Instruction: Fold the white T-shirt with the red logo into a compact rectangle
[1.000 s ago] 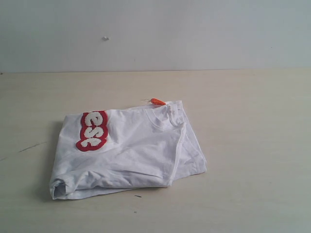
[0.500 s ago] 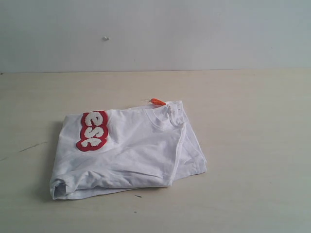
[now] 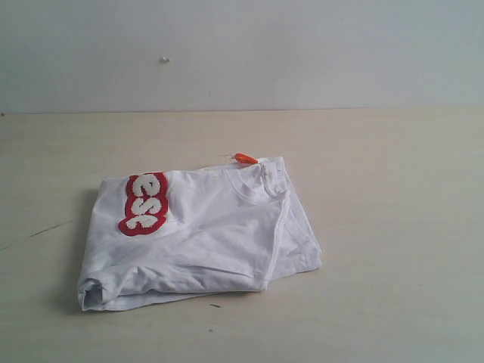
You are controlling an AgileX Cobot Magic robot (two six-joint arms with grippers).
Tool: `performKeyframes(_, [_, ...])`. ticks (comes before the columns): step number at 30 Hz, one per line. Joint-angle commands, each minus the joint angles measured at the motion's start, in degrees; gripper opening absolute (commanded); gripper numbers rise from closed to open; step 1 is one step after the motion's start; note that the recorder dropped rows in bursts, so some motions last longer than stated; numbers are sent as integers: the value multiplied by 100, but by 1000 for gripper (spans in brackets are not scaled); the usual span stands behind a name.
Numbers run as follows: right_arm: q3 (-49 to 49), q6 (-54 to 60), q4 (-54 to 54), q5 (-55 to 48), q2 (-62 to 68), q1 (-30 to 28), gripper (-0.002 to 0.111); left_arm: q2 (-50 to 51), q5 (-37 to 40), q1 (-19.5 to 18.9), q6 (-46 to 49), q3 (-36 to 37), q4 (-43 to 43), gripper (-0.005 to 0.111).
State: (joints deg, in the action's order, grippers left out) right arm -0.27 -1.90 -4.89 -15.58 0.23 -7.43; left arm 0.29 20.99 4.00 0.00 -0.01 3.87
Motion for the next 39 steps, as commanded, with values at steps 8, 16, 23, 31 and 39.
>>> performKeyframes(8, [27,25,183,-345,-23,14,0,-29,-32,-8,-51,1,-14,0])
performKeyframes(16, [27,25,183,-345,-23,14,0,-29,-32,-8,-51,1,-14,0])
performKeyframes(23, [27,25,183,-345,-23,14,0,-29,-32,-8,-51,1,-14,0])
performKeyframes(31, [27,9,182,-345,-23,14,0,-29,-32,-8,-51,1,-14,0])
performKeyframes(39, [27,22,182,-345,-23,14,0,-29,-32,-8,-51,1,-14,0])
